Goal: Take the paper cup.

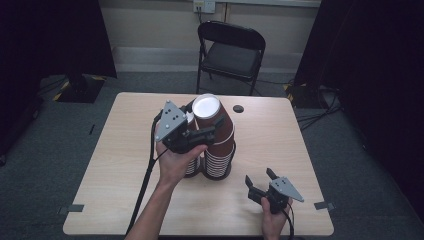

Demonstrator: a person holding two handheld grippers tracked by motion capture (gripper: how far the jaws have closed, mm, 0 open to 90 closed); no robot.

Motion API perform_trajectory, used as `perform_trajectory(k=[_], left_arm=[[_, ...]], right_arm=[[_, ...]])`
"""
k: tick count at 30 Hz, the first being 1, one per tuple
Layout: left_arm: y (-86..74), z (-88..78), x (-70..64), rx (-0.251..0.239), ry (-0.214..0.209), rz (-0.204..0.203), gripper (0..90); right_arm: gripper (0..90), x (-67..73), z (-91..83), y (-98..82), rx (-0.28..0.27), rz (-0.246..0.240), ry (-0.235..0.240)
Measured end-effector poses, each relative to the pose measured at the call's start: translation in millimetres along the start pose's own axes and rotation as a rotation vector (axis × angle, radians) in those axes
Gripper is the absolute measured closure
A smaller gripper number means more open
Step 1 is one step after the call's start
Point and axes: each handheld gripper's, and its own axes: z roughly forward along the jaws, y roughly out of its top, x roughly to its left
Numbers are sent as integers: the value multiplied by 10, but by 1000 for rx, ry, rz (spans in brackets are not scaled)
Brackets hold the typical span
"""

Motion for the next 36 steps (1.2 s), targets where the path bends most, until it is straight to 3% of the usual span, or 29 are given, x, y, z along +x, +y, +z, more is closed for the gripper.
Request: perform_trajectory(k=[7,17,26,29,36], left_arm=[[-24,-138,17,-13,6,7,219],[-78,-323,49,-25,-11,-25,219],[-194,-453,25,-9,-37,-48,219],[-264,-475,11,19,-34,-33,219],[-418,-535,42,47,-47,-63,219]], right_arm=[[165,0,0,0,-1,-2,-1],[164,3,-1,-1,-2,-2,-4],[161,1,-7,-4,-8,-1,-3],[160,2,-8,-5,-11,-4,-1],[160,9,-7,-4,-8,-10,-6]])
